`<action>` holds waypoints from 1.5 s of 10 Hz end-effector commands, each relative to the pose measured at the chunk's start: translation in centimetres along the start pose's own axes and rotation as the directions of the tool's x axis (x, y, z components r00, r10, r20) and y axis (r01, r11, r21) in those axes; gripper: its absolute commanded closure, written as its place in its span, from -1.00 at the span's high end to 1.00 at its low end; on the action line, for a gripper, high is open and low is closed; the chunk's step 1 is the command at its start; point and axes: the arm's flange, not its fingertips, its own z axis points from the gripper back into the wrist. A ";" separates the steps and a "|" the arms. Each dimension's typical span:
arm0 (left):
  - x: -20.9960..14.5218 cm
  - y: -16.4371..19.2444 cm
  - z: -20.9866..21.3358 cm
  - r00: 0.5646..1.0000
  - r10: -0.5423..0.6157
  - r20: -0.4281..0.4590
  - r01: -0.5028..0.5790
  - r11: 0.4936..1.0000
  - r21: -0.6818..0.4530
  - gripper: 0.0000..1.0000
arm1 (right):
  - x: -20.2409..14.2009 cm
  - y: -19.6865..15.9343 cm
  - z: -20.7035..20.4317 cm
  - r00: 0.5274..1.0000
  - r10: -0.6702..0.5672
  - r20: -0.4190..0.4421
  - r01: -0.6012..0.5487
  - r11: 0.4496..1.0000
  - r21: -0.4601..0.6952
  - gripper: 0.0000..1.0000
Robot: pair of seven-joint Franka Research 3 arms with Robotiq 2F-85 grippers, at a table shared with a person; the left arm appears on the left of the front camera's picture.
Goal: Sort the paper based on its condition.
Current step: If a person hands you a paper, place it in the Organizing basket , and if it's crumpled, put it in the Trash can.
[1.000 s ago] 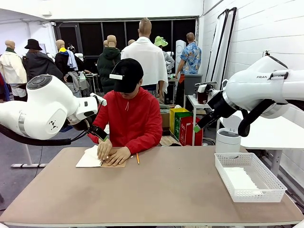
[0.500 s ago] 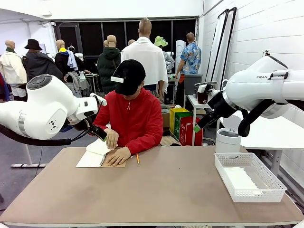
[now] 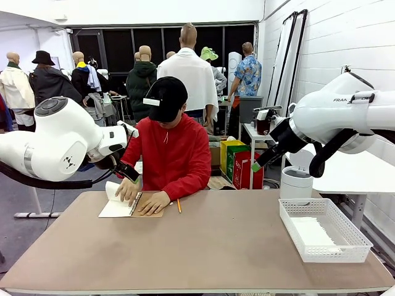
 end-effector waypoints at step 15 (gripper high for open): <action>0.0 0.0 0.0 1.000 -0.001 -0.001 0.001 1.000 0.002 1.00 | -0.1 0.0 -0.1 1.000 0.005 -0.004 -0.005 1.000 -0.004 1.00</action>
